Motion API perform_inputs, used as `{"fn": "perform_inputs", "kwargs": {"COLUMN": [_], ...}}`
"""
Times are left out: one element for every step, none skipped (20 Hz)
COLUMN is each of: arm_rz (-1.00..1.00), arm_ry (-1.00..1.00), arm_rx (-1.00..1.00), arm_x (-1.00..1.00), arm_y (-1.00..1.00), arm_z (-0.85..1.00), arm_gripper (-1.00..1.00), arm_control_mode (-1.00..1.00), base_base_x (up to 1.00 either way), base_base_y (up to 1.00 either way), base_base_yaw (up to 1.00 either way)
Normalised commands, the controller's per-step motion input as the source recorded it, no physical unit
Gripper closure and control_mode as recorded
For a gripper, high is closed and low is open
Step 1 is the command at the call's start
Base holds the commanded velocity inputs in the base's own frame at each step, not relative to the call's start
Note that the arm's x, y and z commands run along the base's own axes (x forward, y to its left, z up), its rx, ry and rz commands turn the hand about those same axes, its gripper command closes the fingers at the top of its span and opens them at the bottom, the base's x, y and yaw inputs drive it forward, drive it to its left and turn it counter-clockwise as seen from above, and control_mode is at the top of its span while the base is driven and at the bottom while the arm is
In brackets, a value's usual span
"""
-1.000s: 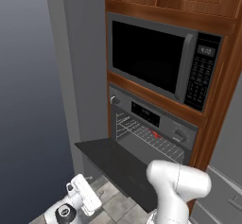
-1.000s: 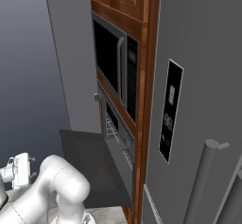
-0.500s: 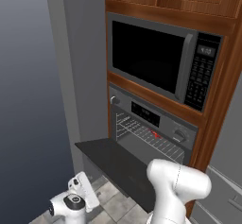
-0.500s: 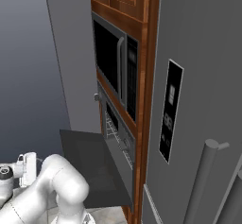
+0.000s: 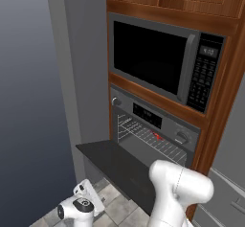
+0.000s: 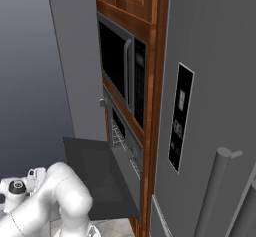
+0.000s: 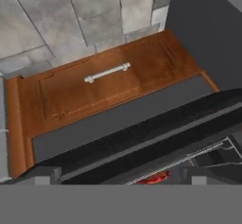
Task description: Place the fish on the rack of the oven, and slide the rack back inside. Close the oven door.
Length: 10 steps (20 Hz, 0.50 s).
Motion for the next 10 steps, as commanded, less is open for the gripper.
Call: {"fn": "perform_inputs", "kwargs": {"arm_rz": [0.03,0.01,0.00,0.00,0.00,0.00,0.00,0.00,0.00,0.00], "arm_ry": [0.23,0.19,0.17,0.15,0.09,0.07,0.01,0.00,0.00,0.00], "arm_rx": [-0.03,-0.04,-0.06,-0.08,-0.11,-0.14,-0.19,-0.23,-0.26,-0.30], "arm_x": [0.59,0.63,0.68,0.67,0.69,0.70,0.65,0.66,0.67,0.67], "arm_y": [0.00,0.03,0.10,0.14,0.25,0.29,0.32,0.37,0.43,0.43], "arm_z": [-0.77,-0.75,-0.76,-0.76,-0.77,-0.79,-0.85,-0.90,-0.99,-1.00], "arm_gripper": [-1.00,-1.00,-1.00,-1.00,-1.00,-1.00,-1.00,-1.00,-1.00,-1.00], "arm_control_mode": [-1.00,-1.00,-1.00,-1.00,-1.00,-1.00,-1.00,-1.00,-1.00,-1.00], "base_base_x": [0.00,0.00,0.00,0.00,0.00,0.00,0.00,0.00,0.00,0.00], "base_base_y": [0.00,0.00,0.00,0.00,0.00,0.00,0.00,0.00,0.00,0.00], "base_base_yaw": [0.00,0.00,0.00,0.00,0.00,0.00,0.00,0.00,0.00,0.00]}}
